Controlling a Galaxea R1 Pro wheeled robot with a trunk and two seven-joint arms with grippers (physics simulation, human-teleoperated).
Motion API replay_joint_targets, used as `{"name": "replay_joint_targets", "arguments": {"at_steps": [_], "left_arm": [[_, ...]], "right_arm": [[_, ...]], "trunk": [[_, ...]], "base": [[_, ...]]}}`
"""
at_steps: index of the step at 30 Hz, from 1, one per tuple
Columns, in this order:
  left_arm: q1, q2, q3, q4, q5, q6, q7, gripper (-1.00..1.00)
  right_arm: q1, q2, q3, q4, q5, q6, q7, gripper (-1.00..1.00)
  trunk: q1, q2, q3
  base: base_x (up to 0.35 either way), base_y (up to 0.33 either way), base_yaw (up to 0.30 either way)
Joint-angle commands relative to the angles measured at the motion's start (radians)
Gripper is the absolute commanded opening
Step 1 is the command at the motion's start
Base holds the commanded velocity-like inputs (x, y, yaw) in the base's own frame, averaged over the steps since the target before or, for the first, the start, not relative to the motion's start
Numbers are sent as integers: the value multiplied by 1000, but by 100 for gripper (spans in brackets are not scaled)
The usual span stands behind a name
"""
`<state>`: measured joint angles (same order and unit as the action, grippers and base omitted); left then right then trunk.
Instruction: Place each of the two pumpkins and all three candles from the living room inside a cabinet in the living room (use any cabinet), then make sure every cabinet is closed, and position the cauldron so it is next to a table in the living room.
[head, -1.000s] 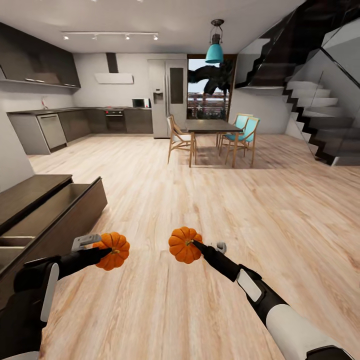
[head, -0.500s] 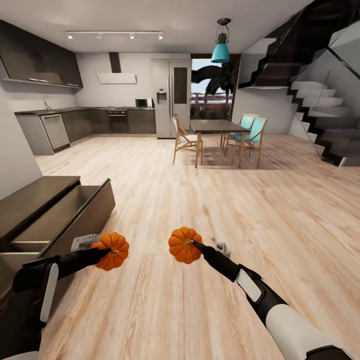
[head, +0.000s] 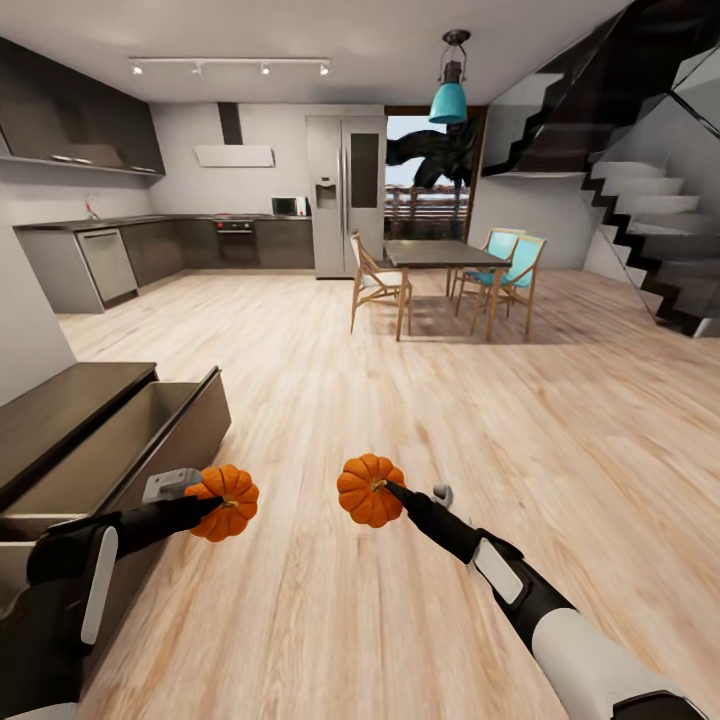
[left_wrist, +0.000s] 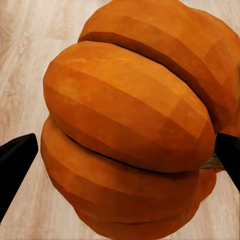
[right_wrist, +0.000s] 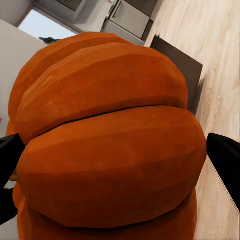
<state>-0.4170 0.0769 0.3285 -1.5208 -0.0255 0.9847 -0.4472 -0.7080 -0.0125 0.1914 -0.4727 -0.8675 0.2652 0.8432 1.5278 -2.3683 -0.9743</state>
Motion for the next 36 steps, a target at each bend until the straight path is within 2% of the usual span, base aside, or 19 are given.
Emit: {"name": "replay_joint_targets", "arguments": {"at_steps": [1, 13, 36], "left_arm": [[-1, 0, 1, -1, 6, 6, -5, -100], [-1, 0, -2, -1, 6, 6, -5, -100], [-1, 0, -3, -1, 6, 6, -5, -100]], "right_arm": [[-1, 0, 2, -1, -13, 9, -3, -100], [-1, 0, 2, -1, -13, 9, -4, -100], [-1, 1, 2, 0, -13, 9, -4, -100]], "trunk": [[0, 0, -1], [0, 0, -1], [0, 0, -1]], "base": [[332, 1, 0], [327, 23, 0], [243, 238, 0]]}}
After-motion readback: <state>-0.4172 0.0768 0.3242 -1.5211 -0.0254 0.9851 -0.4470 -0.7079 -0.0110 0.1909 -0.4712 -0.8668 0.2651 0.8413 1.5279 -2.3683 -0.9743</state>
